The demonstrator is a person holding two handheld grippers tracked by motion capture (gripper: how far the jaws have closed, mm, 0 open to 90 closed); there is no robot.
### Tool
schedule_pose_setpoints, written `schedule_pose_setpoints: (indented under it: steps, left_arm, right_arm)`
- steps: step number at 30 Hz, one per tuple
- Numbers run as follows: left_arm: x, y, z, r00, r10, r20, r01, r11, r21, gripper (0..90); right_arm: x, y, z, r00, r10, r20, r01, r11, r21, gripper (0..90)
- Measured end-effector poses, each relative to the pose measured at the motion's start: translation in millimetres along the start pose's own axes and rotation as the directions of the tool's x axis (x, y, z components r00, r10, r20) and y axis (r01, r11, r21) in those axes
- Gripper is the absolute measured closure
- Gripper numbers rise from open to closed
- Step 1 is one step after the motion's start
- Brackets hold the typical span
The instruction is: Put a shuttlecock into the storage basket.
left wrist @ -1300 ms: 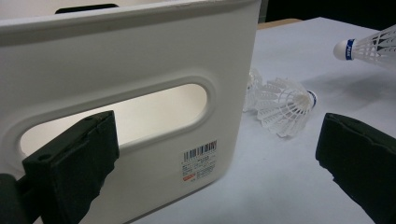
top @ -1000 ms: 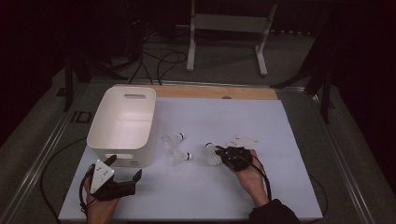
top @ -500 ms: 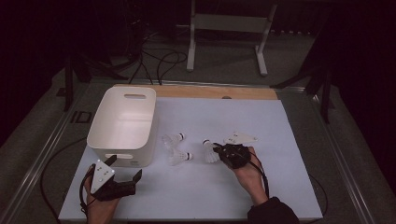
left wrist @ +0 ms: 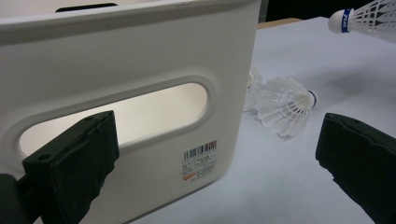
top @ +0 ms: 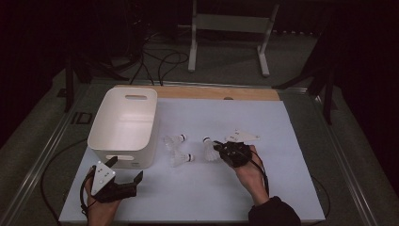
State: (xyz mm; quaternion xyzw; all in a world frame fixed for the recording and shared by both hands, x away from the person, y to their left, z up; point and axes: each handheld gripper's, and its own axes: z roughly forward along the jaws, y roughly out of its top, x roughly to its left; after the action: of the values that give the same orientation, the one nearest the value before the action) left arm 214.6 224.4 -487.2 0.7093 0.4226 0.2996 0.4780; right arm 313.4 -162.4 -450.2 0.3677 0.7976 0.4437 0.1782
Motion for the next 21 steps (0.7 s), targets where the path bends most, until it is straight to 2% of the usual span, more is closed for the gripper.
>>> schedule_pose_setpoints:
  steps: [21]
  left_arm:
    - [0.2, 0.1, -0.4, 1.0000, 0.000, 0.000, 0.000, 1.0000, 0.000, 0.0]
  right_arm:
    - [10.6, 30.6, 1.7, 0.9991, -0.039, -0.019, 0.038, 0.999, -0.028, 87.8]
